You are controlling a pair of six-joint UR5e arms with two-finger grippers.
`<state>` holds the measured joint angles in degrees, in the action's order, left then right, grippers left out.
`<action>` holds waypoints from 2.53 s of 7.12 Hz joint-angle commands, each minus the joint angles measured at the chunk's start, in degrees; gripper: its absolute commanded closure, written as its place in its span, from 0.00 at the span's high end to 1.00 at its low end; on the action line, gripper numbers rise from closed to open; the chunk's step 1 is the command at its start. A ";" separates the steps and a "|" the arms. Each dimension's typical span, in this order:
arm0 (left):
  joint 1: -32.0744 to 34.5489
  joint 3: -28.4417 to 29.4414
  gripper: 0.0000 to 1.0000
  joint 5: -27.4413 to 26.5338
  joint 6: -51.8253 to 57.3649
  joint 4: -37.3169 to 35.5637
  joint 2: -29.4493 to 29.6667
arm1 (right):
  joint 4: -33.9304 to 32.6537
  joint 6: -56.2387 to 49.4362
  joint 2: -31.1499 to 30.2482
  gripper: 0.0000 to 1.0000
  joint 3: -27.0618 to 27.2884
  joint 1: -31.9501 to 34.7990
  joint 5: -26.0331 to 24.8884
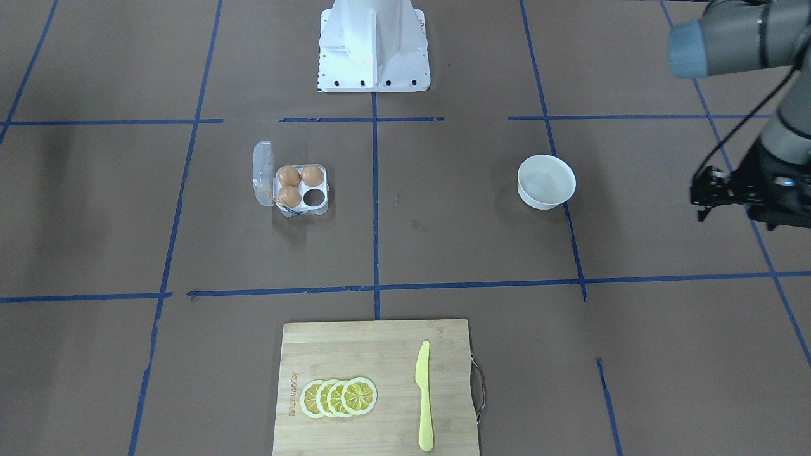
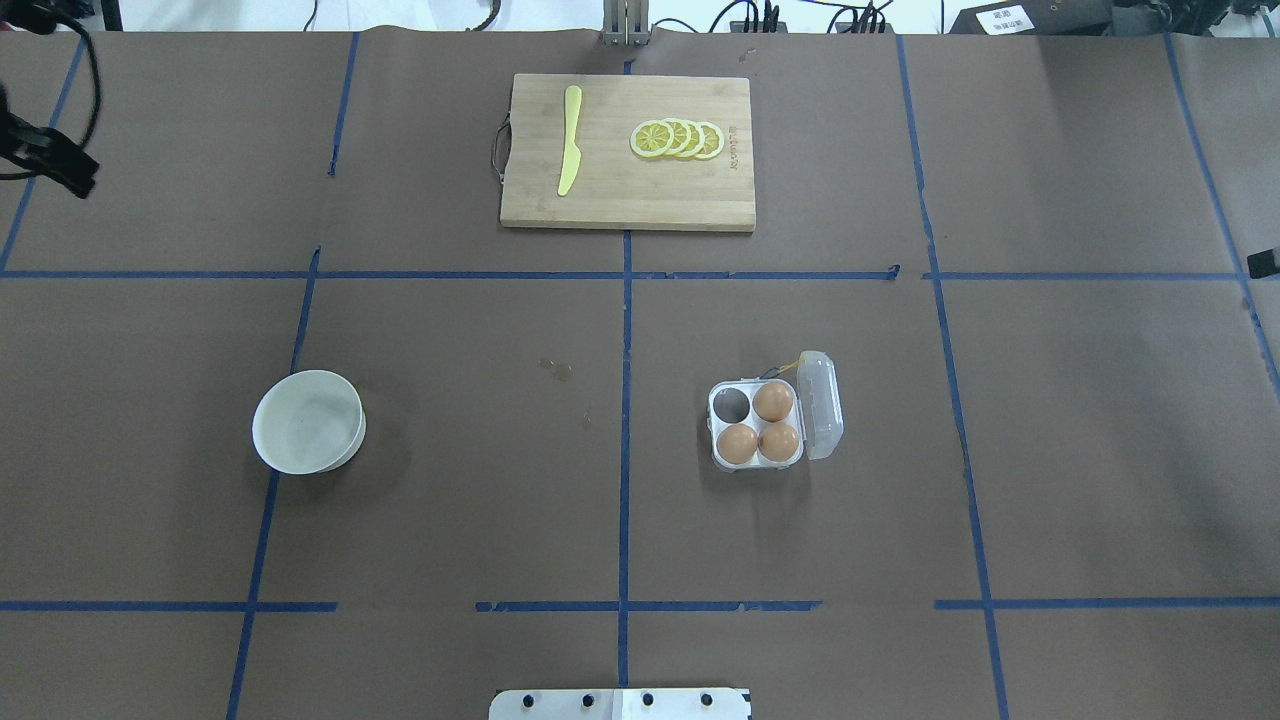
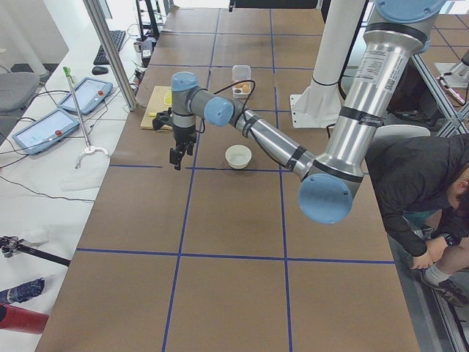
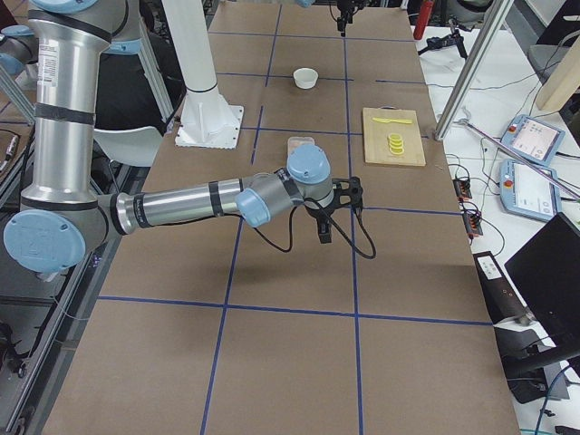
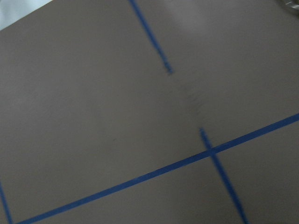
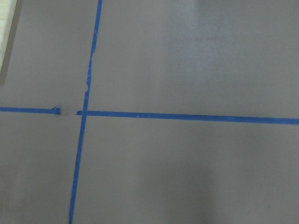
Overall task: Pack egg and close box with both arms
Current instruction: 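Move the right gripper toward the raised clear carton lid, then push the clear lid down over the eggs with the right gripper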
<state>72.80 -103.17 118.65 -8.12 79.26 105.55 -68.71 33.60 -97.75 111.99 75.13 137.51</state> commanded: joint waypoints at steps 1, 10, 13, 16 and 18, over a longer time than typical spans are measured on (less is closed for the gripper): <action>13.12 2.53 1.00 3.59 8.47 -1.47 -5.95 | 0.07 9.42 0.02 1.00 4.79 -9.96 -5.92; 22.74 2.54 1.00 13.28 17.35 1.34 -15.11 | -7.10 38.42 18.86 0.99 2.18 -44.61 -32.72; 22.74 2.54 1.00 13.28 17.35 1.34 -15.11 | -16.43 42.84 31.53 1.00 0.69 -47.26 -35.47; 22.74 2.71 1.00 13.36 17.35 1.43 -15.11 | -23.18 39.02 32.54 1.00 4.09 -40.80 -30.59; 22.74 2.62 1.00 13.28 17.35 1.43 -15.20 | -28.21 26.93 31.23 1.00 5.69 -32.98 -24.25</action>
<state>95.54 -100.50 131.99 9.23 80.68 90.39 -93.59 67.70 -65.73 116.84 37.39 109.48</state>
